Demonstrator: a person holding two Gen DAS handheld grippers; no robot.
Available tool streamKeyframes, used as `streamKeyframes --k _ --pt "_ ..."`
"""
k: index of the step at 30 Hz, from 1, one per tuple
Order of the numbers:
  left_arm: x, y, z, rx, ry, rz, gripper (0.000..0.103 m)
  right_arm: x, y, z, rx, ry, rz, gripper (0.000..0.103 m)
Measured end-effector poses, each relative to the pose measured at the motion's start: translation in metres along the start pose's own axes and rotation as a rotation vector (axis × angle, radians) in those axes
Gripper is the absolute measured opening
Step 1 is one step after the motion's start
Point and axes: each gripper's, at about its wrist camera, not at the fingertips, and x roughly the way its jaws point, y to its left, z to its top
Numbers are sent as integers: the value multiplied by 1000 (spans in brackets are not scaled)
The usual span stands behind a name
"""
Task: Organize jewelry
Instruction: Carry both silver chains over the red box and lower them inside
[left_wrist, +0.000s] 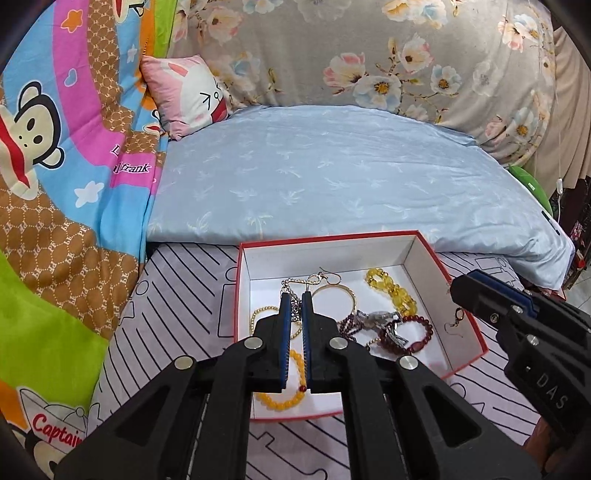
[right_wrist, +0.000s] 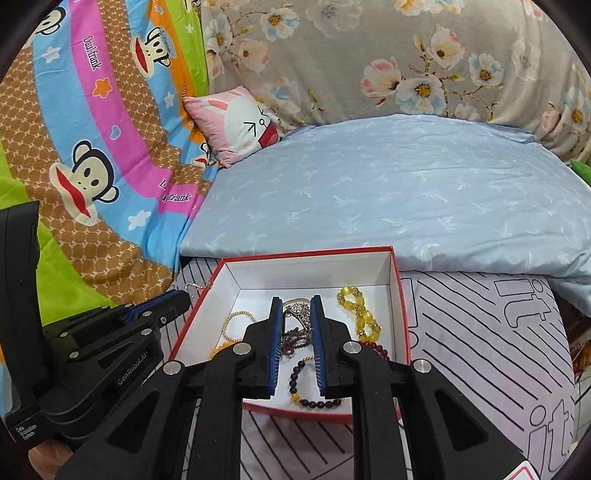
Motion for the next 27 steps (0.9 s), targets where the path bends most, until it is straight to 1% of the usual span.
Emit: streamKeyframes --k 15,27 --pt "45 1 23 4 32 28 5 47 -9 15 -2 33 -21 15" --pt "70 1 25 -4 60 32 5 75 -9 14 -14 70 -28 15"
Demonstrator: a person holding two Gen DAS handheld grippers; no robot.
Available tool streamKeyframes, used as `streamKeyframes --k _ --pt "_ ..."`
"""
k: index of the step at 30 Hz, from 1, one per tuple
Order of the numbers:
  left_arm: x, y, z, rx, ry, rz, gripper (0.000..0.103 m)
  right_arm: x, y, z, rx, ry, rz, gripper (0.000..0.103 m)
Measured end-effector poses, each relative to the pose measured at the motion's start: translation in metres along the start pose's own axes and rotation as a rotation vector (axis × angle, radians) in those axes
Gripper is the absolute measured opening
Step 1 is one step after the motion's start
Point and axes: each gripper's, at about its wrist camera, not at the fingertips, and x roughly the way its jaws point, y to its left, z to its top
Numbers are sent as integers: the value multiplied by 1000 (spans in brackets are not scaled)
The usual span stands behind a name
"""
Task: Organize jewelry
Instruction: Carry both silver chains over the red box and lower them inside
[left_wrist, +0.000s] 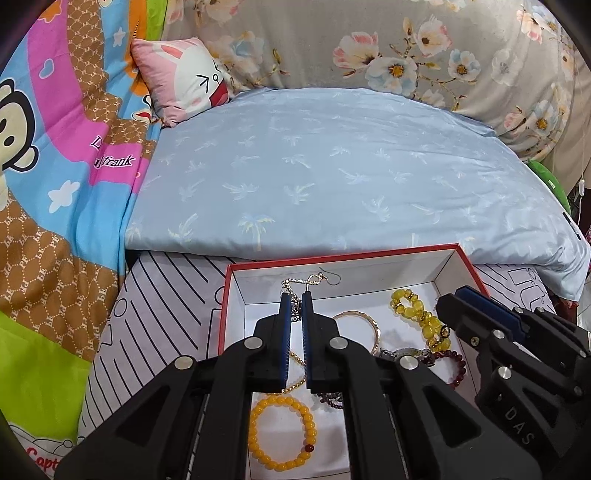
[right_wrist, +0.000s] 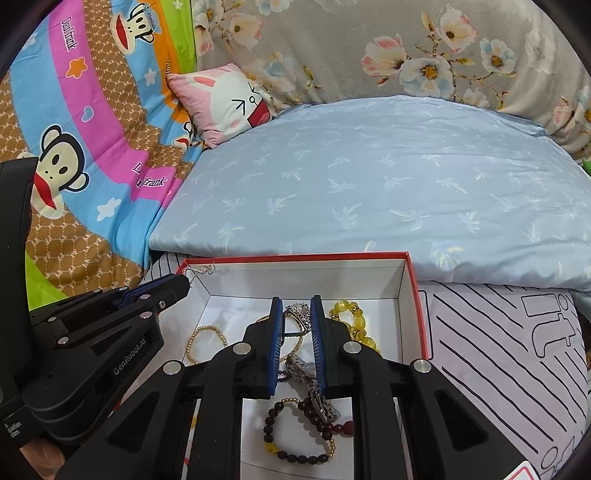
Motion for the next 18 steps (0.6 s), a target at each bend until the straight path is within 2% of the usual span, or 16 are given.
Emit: streamKeyframes --k 18 --pt "24 -4 2 8 32 9 6 24 2 4 -17 24 -25 15"
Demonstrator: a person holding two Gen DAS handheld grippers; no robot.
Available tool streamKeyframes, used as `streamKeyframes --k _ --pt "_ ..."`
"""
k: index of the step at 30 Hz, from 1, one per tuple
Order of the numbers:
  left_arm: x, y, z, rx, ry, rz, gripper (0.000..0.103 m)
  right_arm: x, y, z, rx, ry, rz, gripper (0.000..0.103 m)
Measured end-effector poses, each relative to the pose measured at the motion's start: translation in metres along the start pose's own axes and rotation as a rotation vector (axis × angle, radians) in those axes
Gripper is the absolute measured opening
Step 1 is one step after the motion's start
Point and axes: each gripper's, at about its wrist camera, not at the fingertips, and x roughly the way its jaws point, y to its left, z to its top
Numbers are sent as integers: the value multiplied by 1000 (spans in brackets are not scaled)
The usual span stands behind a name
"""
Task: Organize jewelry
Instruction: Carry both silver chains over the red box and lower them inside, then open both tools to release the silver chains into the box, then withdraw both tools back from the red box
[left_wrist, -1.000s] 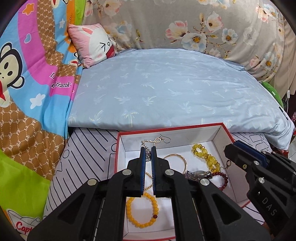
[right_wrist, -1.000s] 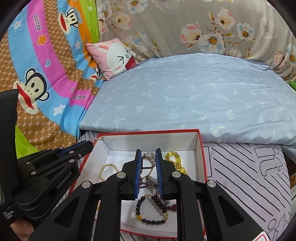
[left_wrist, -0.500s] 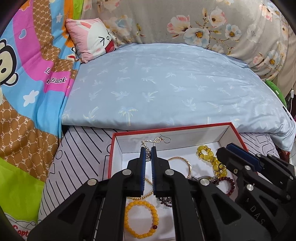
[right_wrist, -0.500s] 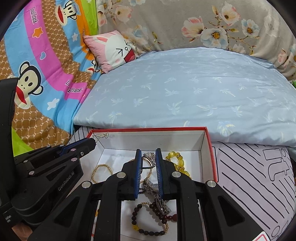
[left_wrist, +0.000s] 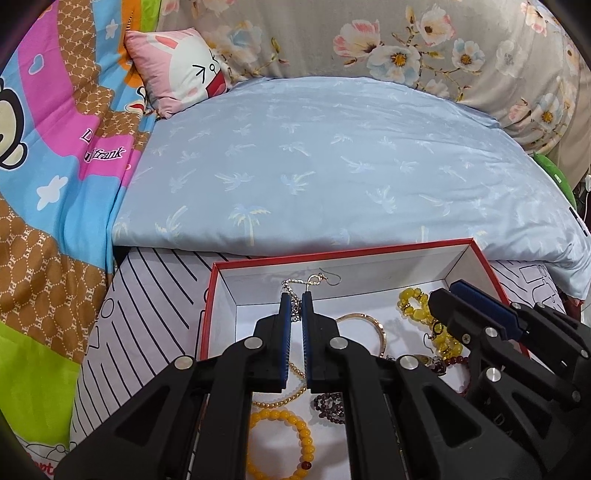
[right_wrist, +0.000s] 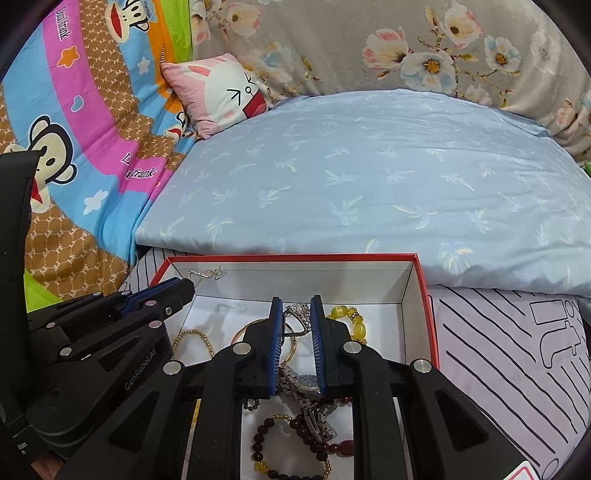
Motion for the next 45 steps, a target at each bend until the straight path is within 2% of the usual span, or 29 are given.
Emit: streamKeyframes --k 3,5,8,13,16,20,31,34,36,38,45 --pt "2 -1 0 1 2 7 6 0 1 0 -5 -7 -4 17" --pt "2 -2 -1 3 4 13 8 -2 1 0 -6 -10 -8 24" --pt "1 0 -2 -6 -1 18 26 -6 1 -2 -4 -16 -18 32" --pt "-9 -1 -7 -4 -12 23 27 -17 -1 -9 12 -17 -45 42" --pt "-19 -2 -15 -1 -17 28 33 -27 -1 -16 17 -24 -72 46" --pt "-33 -1 -28 -12 -22 21 37 -44 -2 -28 28 -36 -109 60" --pt "-73 1 -65 -25 -35 16 52 -84 -4 -65 42 -54 -143 69" --pt "-81 4 -73 -38 -30 14 60 -94 -4 -72 53 -53 -145 72" --pt "-87 6 -80 -48 -31 17 70 -102 -5 -75 63 -60 -148 76" --pt "-89 7 -85 -58 -32 27 73 -107 -5 -79 77 -67 -156 80" --pt "-92 13 -101 -89 -15 30 75 -113 5 -93 39 -80 -195 82"
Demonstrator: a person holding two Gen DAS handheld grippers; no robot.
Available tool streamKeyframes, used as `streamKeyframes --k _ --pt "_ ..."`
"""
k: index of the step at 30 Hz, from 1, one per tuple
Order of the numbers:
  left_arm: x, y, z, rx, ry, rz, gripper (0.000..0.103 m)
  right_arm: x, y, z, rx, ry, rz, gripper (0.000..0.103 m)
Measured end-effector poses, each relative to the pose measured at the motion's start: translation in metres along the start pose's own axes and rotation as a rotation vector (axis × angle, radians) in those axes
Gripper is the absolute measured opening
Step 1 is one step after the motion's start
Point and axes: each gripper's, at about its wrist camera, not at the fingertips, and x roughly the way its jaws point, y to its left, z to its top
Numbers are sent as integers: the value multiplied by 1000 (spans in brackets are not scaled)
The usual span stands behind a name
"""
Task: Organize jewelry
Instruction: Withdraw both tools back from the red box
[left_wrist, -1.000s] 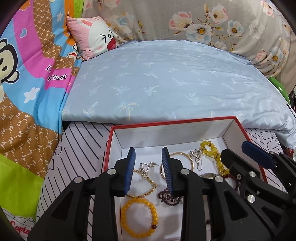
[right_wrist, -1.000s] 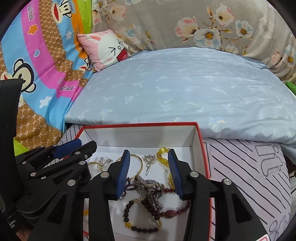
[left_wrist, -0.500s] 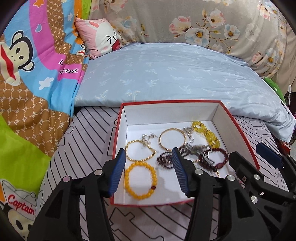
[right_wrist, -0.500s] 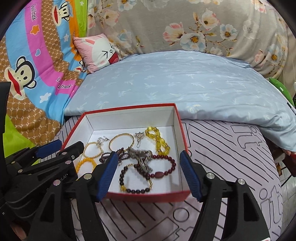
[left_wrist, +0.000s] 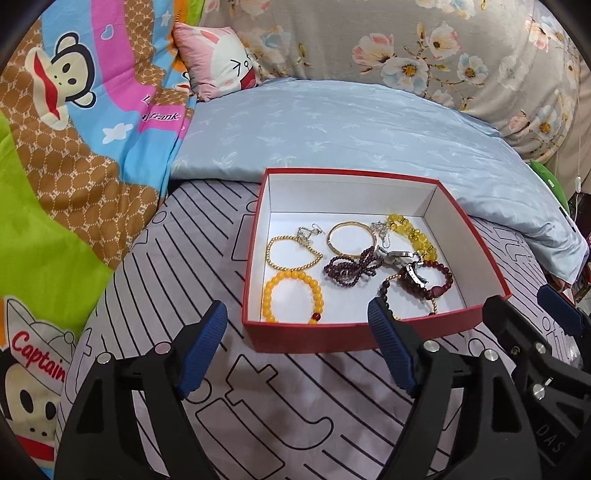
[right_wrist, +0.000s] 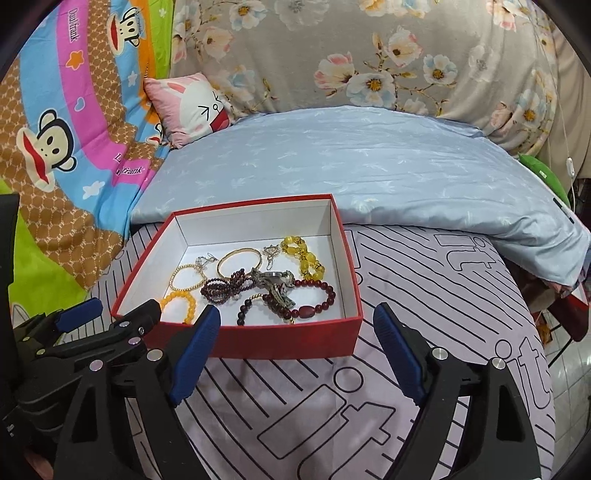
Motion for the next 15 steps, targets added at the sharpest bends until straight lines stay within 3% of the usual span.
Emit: streamKeyframes --k 15 --pt "6 3 -9 -38 -45 16 82 1 3 -9 6 -35 -19 82"
